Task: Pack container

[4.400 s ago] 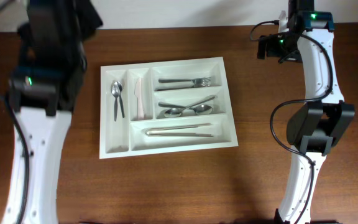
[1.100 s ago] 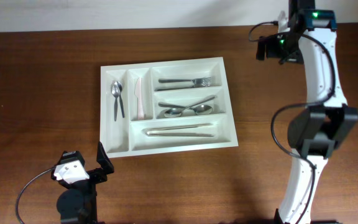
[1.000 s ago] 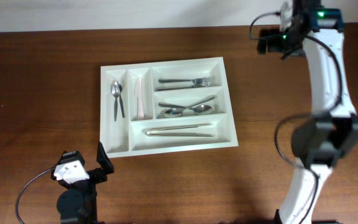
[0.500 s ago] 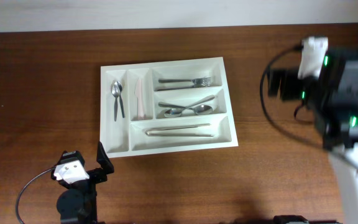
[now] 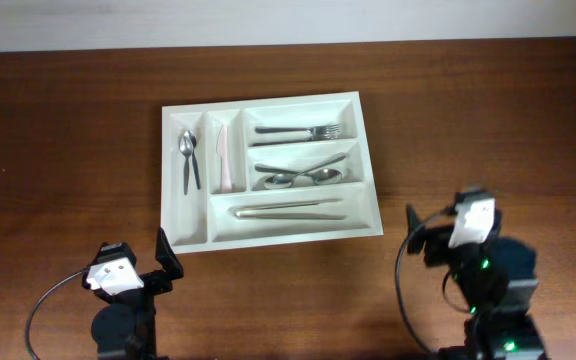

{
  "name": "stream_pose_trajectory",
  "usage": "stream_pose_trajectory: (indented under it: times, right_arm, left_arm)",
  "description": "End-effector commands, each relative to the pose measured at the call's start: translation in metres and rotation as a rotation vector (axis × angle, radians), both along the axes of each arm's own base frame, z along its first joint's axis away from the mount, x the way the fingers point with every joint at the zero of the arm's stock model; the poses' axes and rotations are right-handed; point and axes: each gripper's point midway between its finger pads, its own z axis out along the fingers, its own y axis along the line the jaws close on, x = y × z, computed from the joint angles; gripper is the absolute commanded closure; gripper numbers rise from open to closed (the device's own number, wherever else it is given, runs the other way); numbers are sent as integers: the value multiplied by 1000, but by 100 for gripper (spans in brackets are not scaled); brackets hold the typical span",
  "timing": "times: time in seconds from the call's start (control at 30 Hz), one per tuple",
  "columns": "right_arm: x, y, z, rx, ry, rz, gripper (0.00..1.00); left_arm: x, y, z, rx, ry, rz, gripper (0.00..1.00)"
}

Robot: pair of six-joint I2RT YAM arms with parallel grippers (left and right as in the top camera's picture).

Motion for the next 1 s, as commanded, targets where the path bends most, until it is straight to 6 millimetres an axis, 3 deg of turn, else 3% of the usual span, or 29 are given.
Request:
stream_pose_trajectory:
  times: [0.0, 0.5, 0.8, 0.97]
  right_arm:
    - [-8, 3, -17, -2, -21, 19, 1]
    - [-24, 6, -50, 4, -86, 34, 1]
    - [-27, 4, -26, 0, -206, 24, 1]
    - [-27, 4, -26, 7, -210, 24, 1]
  left_arm:
    - [0, 0, -1, 18, 0, -8, 1]
    - [0, 0, -1, 18, 0, -8, 1]
    - [0, 0, -1, 18, 0, -8, 1]
    - [0, 0, -1, 18, 0, -8, 1]
